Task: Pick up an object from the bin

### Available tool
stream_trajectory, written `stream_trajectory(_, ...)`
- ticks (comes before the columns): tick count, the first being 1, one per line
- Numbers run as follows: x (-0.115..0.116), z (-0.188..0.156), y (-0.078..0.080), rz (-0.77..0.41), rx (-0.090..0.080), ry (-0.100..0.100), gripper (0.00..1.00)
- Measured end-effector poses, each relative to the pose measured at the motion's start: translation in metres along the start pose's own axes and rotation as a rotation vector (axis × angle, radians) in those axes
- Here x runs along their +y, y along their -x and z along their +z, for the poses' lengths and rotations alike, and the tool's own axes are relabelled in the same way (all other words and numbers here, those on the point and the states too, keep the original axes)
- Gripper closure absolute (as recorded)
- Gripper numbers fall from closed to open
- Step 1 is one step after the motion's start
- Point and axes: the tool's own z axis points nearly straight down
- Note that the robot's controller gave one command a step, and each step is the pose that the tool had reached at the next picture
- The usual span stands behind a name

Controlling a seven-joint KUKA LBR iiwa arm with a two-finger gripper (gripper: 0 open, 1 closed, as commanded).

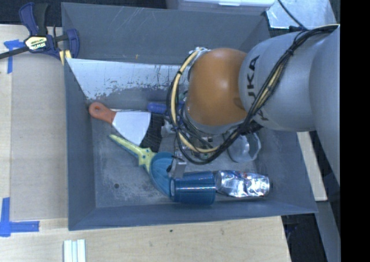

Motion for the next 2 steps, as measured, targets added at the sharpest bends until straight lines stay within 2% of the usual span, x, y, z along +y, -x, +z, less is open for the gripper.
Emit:
stream_trajectory(1, -0.003, 0.024, 0.009, -0.182, -0.001, 0.000, 0.00)
stream_trajectory(2, -0.018, 0.034, -0.002, -0.160, -0.013, 0.001, 0.00)
